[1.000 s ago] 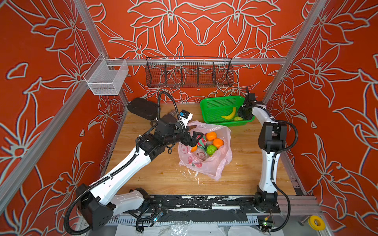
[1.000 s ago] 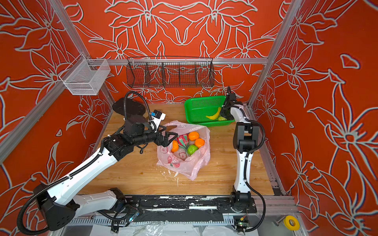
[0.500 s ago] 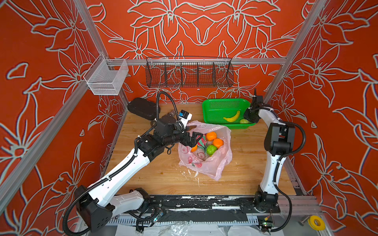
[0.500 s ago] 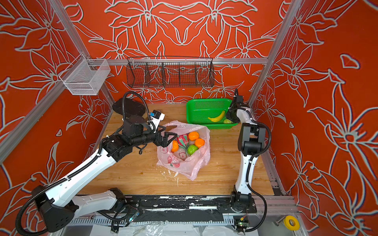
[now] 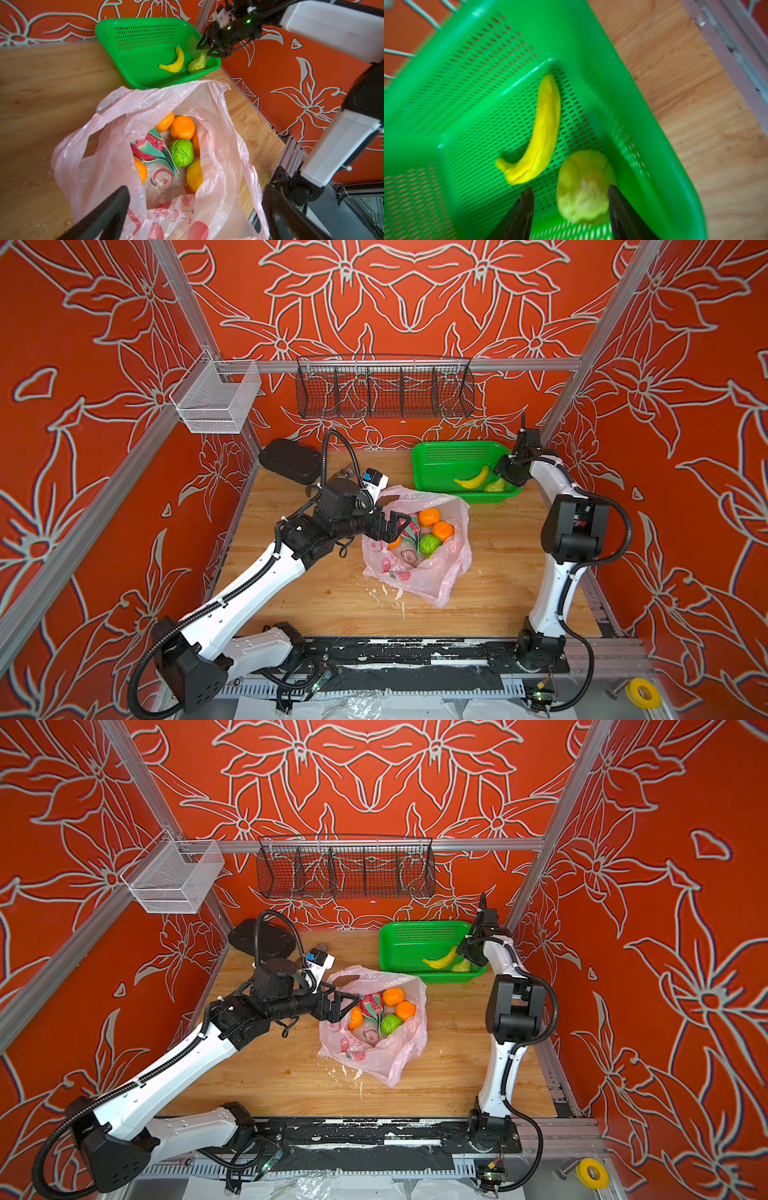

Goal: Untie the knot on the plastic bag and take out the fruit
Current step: 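Open the right gripper and return it over the bag while left holds bag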

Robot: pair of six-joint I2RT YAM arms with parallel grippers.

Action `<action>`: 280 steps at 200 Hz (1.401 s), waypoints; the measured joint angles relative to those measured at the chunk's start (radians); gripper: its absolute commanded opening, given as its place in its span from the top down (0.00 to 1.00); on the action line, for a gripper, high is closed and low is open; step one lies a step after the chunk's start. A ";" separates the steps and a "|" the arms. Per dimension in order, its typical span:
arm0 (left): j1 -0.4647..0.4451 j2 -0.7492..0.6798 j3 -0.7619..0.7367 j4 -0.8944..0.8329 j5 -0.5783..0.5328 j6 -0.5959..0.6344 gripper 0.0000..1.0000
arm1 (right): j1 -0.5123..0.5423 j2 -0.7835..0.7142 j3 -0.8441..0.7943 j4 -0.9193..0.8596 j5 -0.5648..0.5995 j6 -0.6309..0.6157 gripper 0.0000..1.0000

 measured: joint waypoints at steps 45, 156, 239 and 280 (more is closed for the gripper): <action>-0.059 0.067 0.021 -0.066 -0.075 -0.100 0.21 | 0.008 -0.366 -0.301 0.126 -0.080 0.038 0.31; -0.270 0.369 0.174 -0.161 -0.217 -0.092 0.35 | 0.340 -0.990 -0.678 0.132 -0.293 -0.004 0.32; -0.370 0.435 -0.034 0.044 -0.047 -0.120 0.39 | 0.476 -0.962 -0.846 0.090 -0.312 0.058 0.34; -0.430 0.453 -0.121 0.201 0.048 -0.144 0.39 | 0.497 -0.934 -0.848 0.095 -0.294 0.081 0.34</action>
